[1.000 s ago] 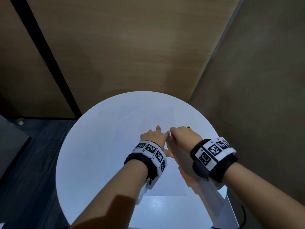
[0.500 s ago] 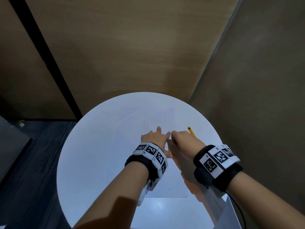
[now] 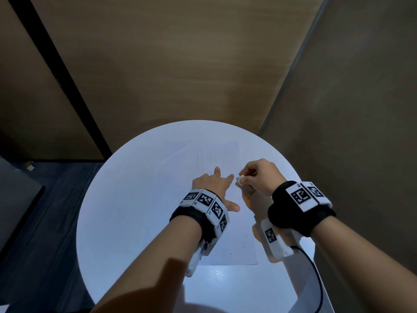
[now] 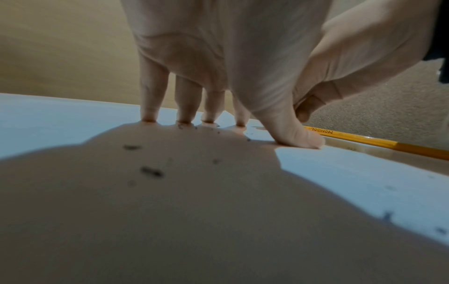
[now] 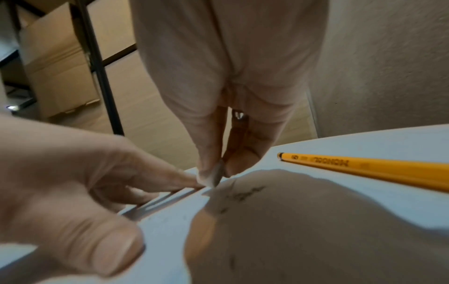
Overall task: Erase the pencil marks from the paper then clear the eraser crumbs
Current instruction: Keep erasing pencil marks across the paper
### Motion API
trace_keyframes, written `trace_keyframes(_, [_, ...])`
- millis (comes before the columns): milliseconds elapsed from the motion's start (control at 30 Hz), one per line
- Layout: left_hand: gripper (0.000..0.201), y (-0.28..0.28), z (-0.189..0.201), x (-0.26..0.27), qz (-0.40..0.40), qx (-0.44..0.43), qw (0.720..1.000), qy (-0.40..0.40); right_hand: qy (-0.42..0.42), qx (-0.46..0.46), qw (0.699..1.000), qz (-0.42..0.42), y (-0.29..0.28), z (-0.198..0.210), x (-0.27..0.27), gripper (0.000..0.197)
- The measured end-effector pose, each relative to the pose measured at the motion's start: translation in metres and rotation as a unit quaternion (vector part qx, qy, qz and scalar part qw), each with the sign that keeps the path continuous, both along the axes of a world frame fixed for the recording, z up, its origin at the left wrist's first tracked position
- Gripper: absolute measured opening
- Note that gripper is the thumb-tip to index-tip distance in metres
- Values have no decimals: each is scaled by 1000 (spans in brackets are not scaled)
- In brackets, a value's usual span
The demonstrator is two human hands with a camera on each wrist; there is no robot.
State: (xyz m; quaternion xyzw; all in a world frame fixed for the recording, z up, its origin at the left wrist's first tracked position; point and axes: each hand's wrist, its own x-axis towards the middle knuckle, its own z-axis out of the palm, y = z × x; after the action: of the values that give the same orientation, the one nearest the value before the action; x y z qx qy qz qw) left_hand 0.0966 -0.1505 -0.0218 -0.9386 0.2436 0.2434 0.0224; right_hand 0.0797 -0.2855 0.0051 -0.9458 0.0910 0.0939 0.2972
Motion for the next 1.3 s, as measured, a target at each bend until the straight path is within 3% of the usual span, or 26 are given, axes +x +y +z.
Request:
trace_keyframes(267, [87,0,-2,0,0,-1,1000,-2,50,-93,983,149,7,2,-15,13])
trace_keyframes(400, [88,-1,-1,-1,-1,5,1000,-8,17,-94,990,103,5,3,-7,11])
trace_keyframes(567, [90,-1,-2,-1,-1,4,1000,-2,40,-142,975,164,5,-2,-23,17])
trace_keyframes(800, [89,-1,-2,-2,1,1,1000,-4,-11,-131,982,132,5,-3,-13,16])
trace_keyframes(967, [90,0,-2,-1,7,-6,1000,-3,38,-135,976,169,7,-5,-18,17])
trace_keyframes(1133, [87,0,-3,-2,9,-15,1000,-2,-19,-113,984,140,13,-6,-10,15])
trace_keyframes(1300, [86,2,1,0,3,-17,1000,5,58,-72,984,155,4,-5,-18,11])
